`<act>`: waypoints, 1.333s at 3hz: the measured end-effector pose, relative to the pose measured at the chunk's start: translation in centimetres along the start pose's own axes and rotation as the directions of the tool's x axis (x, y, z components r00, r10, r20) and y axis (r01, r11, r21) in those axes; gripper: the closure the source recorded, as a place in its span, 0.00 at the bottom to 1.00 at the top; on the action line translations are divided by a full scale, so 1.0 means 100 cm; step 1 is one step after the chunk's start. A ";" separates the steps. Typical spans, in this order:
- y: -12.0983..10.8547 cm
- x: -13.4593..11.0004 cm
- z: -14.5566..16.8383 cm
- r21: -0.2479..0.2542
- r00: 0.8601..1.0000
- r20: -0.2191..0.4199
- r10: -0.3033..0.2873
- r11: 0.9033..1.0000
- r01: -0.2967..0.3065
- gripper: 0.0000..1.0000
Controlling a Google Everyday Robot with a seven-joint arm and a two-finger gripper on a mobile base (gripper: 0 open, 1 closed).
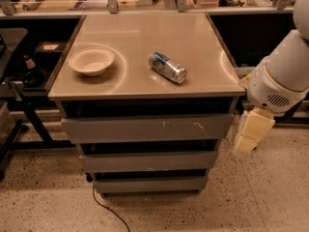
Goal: Open middle drawer
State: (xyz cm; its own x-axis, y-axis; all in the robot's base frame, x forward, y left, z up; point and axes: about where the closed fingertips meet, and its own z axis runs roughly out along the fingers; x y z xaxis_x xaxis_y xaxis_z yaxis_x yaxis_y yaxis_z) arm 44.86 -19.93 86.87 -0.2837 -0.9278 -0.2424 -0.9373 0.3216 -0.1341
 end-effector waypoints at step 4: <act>0.067 0.002 0.170 -0.157 0.992 0.025 0.123 0.981 -0.118 0.00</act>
Offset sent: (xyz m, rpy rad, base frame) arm -0.0536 0.0402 -0.1656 0.0471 0.1731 -0.0695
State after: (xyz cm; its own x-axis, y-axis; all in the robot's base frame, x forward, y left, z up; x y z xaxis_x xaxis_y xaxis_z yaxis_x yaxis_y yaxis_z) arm 42.02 -14.74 69.59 -0.3918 -0.8760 -0.2812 -0.9175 0.3949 0.0482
